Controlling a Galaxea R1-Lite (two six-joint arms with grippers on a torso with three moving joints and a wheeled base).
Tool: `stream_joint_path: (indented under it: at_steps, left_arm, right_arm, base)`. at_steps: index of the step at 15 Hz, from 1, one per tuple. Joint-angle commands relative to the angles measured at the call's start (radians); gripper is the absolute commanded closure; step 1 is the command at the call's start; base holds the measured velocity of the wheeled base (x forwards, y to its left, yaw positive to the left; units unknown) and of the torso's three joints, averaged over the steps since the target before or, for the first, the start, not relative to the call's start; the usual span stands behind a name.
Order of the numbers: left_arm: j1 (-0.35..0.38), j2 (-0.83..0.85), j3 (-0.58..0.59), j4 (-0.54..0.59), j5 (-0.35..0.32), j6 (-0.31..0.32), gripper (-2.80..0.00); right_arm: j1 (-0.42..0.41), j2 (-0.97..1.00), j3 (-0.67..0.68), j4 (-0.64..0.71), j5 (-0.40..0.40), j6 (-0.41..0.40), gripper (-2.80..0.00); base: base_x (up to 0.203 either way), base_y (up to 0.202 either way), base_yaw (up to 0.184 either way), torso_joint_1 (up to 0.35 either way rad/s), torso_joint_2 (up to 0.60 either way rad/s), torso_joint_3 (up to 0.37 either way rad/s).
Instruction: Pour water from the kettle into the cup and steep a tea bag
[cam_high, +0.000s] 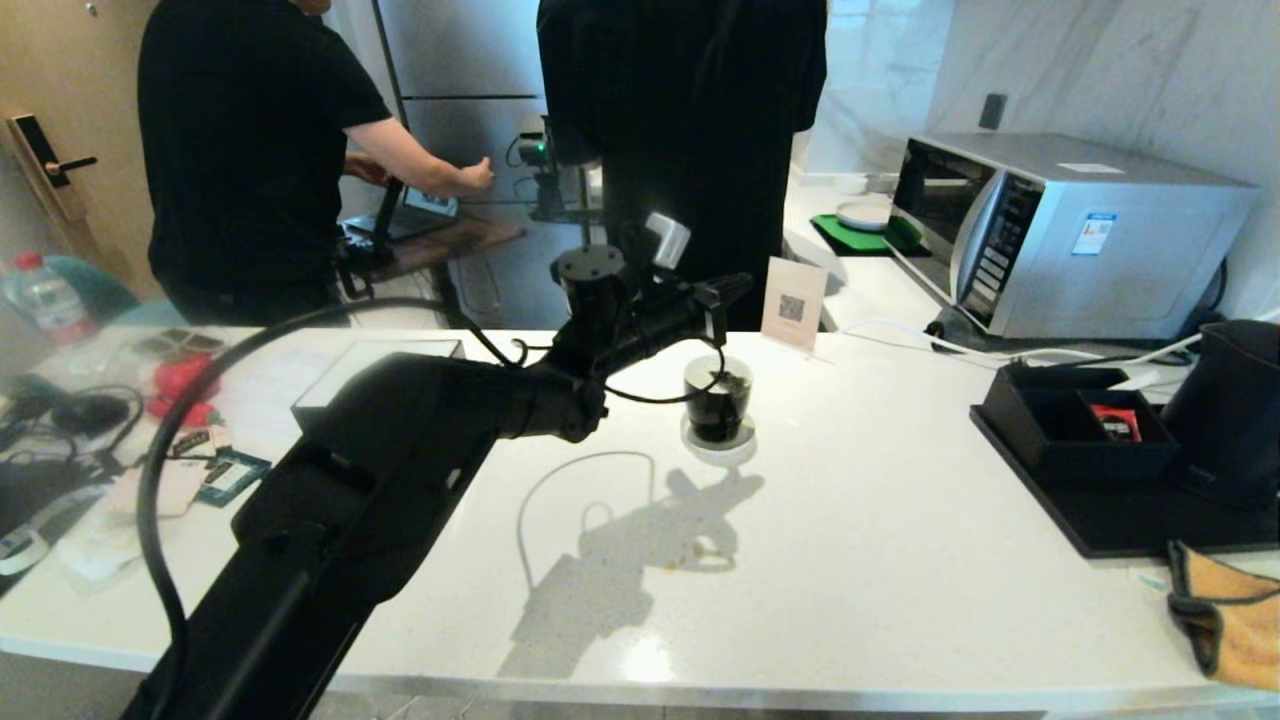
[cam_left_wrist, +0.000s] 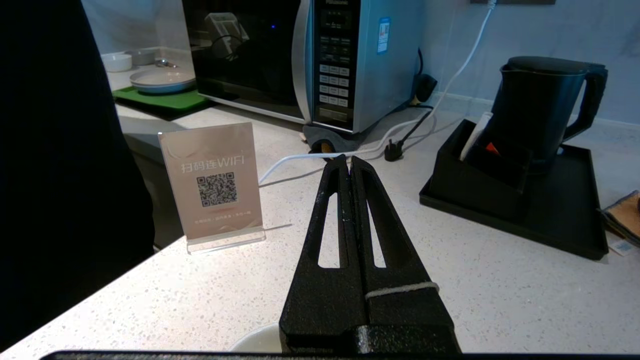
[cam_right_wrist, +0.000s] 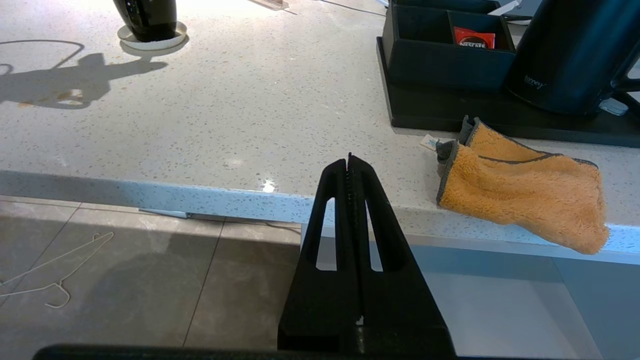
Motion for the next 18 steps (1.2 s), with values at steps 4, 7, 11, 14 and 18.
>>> stream_joint_path:
  at_steps: [4,7,11,14,18]
  left_arm:
    - [0.0,-0.003,0.002,-0.008,0.008,-0.001,0.0]
    - [-0.001,-0.017,0.002,-0.008,0.011,-0.001,0.0]
    - [0.0,-0.064,0.003,0.005,0.01,-0.001,0.0]
    - [-0.004,-0.13,0.011,0.025,0.013,-0.001,0.0]
    - [-0.005,-0.229,0.026,0.059,0.013,-0.001,0.0]
  right_arm:
    - [0.0,0.002,0.0,0.002,0.002,0.01,0.0]
    - [0.0,0.002,0.0,0.002,0.002,0.01,0.0]
    - [0.0,0.002,0.0,0.002,0.002,0.01,0.0]
    - [0.0,0.002,0.0,0.002,0.002,0.01,0.0]
    - [0.0,0.002,0.0,0.002,0.002,0.01,0.0]
  base:
    - [0.0,0.0,0.0,0.0,0.0,0.0]
    - [0.0,0.0,0.0,0.0,0.0,0.0]
    - [0.0,0.0,0.0,0.0,0.0,0.0]
    - [0.0,0.0,0.0,0.0,0.0,0.0]
    - [0.0,0.0,0.0,0.0,0.0,0.0]
